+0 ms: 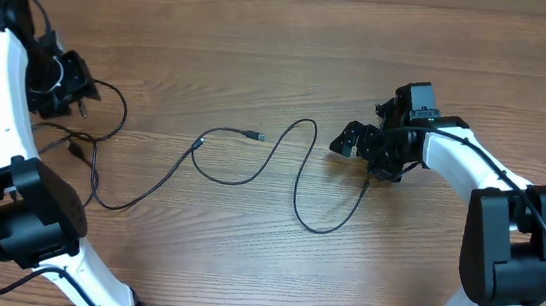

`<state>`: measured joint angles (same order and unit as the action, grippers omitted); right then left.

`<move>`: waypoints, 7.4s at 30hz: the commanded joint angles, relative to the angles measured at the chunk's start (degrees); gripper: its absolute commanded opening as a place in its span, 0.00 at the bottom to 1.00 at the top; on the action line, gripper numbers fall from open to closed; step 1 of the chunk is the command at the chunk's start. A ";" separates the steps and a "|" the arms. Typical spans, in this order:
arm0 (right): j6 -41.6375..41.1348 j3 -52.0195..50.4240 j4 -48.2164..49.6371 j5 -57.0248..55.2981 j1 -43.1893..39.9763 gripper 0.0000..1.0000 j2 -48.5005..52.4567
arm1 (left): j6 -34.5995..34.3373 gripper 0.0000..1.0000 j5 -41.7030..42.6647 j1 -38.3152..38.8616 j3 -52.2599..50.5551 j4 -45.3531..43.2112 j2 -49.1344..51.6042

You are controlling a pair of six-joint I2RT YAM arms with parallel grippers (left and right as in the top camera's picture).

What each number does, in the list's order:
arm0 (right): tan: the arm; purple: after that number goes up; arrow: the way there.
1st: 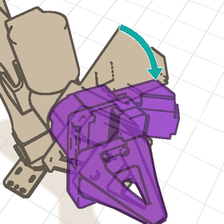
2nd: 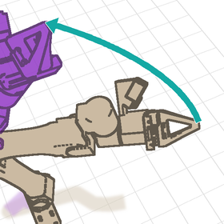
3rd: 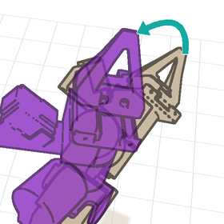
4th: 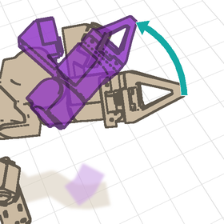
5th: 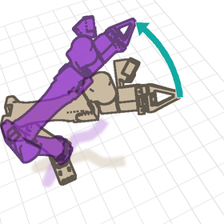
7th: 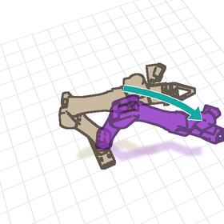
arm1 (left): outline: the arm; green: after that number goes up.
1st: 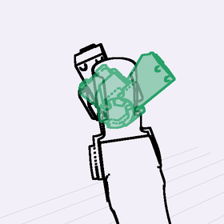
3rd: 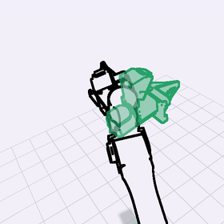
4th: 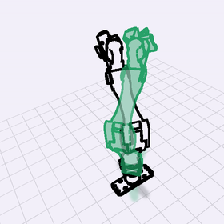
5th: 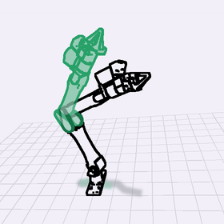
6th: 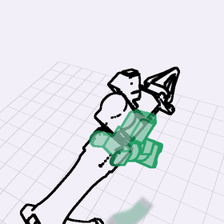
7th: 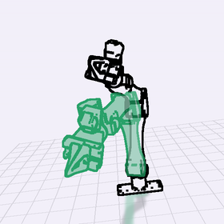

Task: Untangle cables

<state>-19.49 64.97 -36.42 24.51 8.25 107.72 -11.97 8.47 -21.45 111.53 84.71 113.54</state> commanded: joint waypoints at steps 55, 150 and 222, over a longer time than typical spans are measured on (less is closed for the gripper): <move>0.17 -0.74 0.61 -3.06 -0.39 1.00 0.72 | -11.74 0.62 -11.78 -5.14 12.55 -0.42 0.26; -1.73 -0.74 1.88 1.03 -24.50 1.00 0.72 | -20.72 0.38 0.55 42.03 -36.26 -56.46 0.35; -1.73 -0.74 1.88 1.03 -24.50 1.00 0.72 | -16.55 0.19 -4.61 46.36 -40.79 -55.04 -0.24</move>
<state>-21.04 64.86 -34.54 26.13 -16.08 107.79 -27.51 4.43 24.38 71.46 29.76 113.03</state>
